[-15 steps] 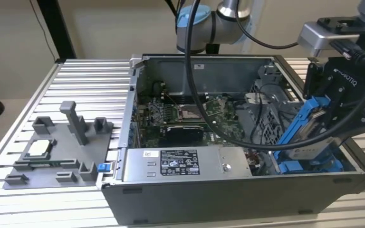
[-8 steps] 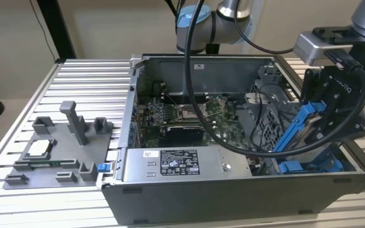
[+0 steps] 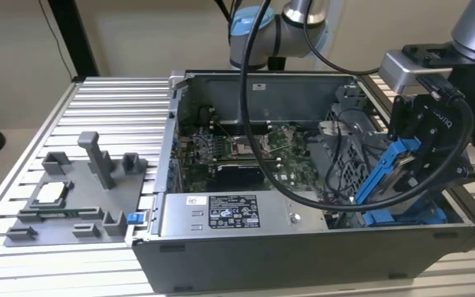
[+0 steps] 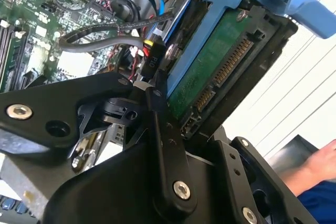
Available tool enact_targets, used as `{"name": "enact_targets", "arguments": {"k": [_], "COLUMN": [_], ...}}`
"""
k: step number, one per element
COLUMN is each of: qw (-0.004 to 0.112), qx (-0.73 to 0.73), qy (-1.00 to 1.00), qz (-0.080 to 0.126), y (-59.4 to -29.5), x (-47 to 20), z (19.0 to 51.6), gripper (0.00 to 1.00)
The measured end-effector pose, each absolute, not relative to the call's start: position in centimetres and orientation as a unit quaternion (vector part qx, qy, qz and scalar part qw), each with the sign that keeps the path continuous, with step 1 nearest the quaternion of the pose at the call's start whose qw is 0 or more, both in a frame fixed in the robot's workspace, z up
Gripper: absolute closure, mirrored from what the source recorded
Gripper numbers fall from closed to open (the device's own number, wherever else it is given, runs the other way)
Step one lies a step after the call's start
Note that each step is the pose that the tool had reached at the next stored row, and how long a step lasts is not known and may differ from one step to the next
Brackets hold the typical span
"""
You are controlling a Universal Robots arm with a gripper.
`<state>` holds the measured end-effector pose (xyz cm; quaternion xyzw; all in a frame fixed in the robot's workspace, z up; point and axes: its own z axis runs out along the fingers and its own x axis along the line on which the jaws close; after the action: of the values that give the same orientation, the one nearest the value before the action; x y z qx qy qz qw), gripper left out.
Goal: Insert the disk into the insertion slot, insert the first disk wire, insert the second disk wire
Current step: 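Insert the disk into the insertion slot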
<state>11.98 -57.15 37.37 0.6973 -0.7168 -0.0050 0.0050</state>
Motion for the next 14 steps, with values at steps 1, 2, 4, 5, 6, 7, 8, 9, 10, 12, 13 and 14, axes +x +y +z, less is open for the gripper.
{"name": "enact_targets", "arguments": {"k": [1,2,4,5,6,7,8,9,10,12,13,14], "qw": [0.005,0.005,0.005,0.005,0.005,0.005,0.005,0.005,0.005,0.005,0.005,0.005], "qx": [0.697,0.697,0.697,0.697,0.697,0.697,0.697,0.697,0.697,0.697,0.697,0.697], "qy": [-0.717,-0.717,-0.717,-0.717,-0.717,-0.717,-0.717,-0.717,-0.717,-0.717,-0.717,-0.717], "qz": [-0.005,-0.005,-0.005,-0.005,-0.005,-0.005,-0.005,-0.005,-0.005,-0.005,-0.005,-0.005], "y": [-57.15,-57.15,-57.15,-57.15,-57.15,-57.15,-57.15,-57.15,-57.15,-57.15,-57.15,-57.15], "x": [11.98,11.98,11.98,11.98,11.99,11.99,11.99,11.99,11.99,11.99,11.98,11.99], "z": [37.37,37.37,37.36,37.36,37.35,37.35,37.35,37.36,37.38,37.65,37.78,37.91], "gripper": [1.0,1.0,1.0,1.0,1.0,0.0,0.0,0.0,0.0,0.0,0.0,0.0]}}
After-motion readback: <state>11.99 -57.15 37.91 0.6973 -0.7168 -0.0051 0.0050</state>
